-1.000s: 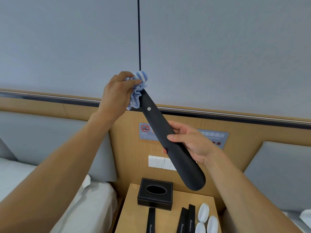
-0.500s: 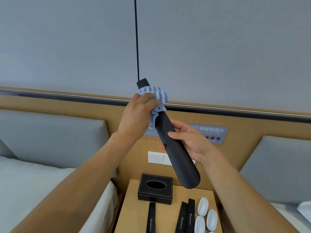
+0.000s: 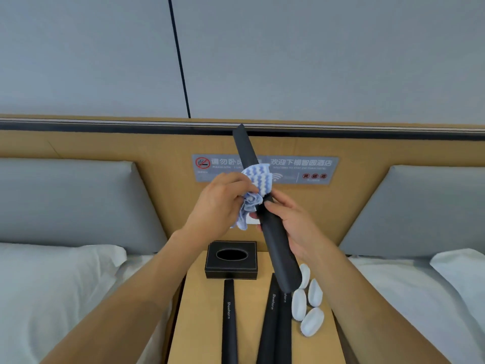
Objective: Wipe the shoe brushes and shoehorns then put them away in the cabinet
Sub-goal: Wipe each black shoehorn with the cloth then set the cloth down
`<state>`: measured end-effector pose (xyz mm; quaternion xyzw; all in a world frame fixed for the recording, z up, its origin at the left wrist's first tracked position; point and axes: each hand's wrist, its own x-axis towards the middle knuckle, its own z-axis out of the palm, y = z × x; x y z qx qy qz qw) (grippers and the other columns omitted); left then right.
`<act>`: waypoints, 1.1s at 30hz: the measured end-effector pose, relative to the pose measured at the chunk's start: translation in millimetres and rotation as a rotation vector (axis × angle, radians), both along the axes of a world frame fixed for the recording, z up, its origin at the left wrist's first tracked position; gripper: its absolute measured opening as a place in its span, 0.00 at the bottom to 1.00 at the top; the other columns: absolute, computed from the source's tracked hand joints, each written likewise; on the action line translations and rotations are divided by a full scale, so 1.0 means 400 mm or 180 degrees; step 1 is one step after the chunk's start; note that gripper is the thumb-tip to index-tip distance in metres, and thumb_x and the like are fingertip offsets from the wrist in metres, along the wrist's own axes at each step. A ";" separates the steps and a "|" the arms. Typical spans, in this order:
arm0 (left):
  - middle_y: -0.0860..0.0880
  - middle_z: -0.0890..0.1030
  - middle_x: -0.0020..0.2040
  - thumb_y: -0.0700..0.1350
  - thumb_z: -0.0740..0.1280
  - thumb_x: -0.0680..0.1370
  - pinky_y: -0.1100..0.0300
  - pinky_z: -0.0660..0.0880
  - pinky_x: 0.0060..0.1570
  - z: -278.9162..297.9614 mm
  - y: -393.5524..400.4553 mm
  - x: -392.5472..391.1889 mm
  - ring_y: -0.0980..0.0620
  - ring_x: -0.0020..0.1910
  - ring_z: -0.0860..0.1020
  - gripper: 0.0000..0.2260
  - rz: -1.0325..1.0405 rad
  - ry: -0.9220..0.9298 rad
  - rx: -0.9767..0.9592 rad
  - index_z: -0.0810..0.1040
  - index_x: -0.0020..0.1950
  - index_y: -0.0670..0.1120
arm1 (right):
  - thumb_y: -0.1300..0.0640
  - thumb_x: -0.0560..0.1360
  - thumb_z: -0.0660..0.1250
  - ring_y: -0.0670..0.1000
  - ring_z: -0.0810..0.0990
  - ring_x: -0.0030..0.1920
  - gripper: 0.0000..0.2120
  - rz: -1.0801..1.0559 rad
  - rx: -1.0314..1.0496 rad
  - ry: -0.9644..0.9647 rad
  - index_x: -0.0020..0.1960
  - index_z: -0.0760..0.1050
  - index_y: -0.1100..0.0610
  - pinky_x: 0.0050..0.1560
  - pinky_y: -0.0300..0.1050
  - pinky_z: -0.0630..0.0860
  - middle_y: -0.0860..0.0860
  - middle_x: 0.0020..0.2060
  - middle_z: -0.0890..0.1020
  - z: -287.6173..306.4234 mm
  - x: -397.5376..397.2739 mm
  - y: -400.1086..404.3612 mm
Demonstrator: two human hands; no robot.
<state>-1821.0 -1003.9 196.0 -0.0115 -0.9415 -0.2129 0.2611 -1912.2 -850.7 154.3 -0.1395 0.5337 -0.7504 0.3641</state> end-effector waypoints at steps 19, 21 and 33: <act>0.50 0.80 0.54 0.32 0.65 0.75 0.75 0.68 0.47 -0.376 0.010 -0.008 0.57 0.50 0.76 0.15 0.0349 -0.0880 0.1267 0.81 0.58 0.46 | 0.54 0.74 0.73 0.47 0.78 0.46 0.13 -0.0727 0.2769 0.0728 0.52 0.70 0.51 0.37 0.39 0.71 0.48 0.46 0.78 -0.474 0.170 0.116; 0.50 0.80 0.54 0.32 0.64 0.75 0.71 0.70 0.48 -0.417 -0.004 -0.004 0.57 0.50 0.75 0.16 0.0406 -0.1015 0.1348 0.81 0.57 0.47 | 0.55 0.74 0.72 0.48 0.77 0.46 0.13 -0.0604 0.3058 0.0725 0.53 0.70 0.54 0.38 0.39 0.71 0.49 0.46 0.77 -0.534 0.168 0.114; 0.53 0.79 0.53 0.34 0.65 0.76 0.76 0.68 0.44 -0.630 -0.080 0.061 0.58 0.49 0.75 0.14 0.0645 -0.1462 0.1575 0.79 0.57 0.48 | 0.58 0.74 0.71 0.59 0.79 0.58 0.19 0.0066 0.4213 0.0452 0.61 0.72 0.62 0.55 0.50 0.79 0.60 0.60 0.76 -0.864 0.134 -0.018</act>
